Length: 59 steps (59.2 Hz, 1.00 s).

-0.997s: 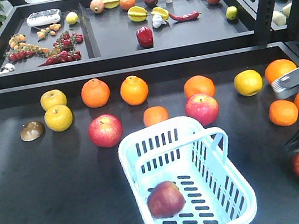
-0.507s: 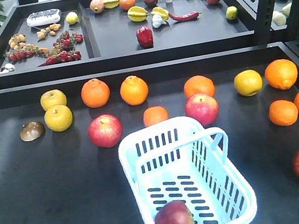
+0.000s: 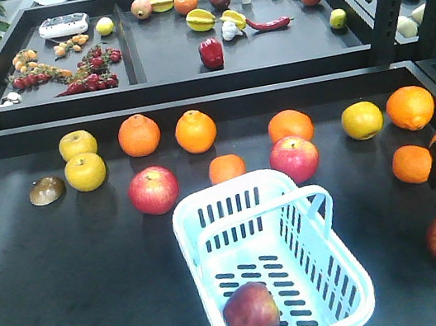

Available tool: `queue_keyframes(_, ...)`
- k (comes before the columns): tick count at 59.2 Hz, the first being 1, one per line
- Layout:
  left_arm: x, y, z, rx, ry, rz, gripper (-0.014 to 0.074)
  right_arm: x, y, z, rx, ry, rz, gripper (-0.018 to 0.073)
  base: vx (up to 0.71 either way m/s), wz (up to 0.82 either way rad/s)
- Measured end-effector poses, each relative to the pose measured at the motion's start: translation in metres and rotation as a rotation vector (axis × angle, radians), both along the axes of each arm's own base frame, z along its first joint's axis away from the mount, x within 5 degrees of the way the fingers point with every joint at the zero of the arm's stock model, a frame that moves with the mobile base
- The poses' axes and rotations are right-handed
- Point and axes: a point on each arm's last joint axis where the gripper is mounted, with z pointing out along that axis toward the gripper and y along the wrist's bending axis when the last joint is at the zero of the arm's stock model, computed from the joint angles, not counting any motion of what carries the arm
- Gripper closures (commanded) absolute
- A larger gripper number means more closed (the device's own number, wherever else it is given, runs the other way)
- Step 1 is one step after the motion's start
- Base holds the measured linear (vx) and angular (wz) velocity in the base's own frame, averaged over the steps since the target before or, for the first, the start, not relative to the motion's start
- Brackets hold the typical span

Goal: Pick three apples into basket with both arms
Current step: 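Move the right gripper back to the next red apple and grasp it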

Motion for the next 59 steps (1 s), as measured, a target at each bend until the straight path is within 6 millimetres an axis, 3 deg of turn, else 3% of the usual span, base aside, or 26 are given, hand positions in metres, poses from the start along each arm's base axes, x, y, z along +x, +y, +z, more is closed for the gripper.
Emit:
queue_keyframes(23, 0.001, 0.000, 0.001, -0.005, -0.013, 0.013, 0.0603, 0.006, -0.002, -0.046, 0.036, 0.119, 0.002, -0.0060, 0.00, 0.00)
queue_keyframes(46, 0.001, 0.000, 0.001, -0.005, -0.013, 0.013, 0.0603, 0.005, -0.001, -0.080, 0.070, 0.223, 0.007, -0.0035, 0.00, 0.00)
queue_keyframes(59, 0.001, 0.000, 0.001, -0.005, -0.013, 0.013, 0.0603, 0.003, 0.000, -0.092, 0.091, 0.279, 0.009, 0.0061, 0.00, 0.00)
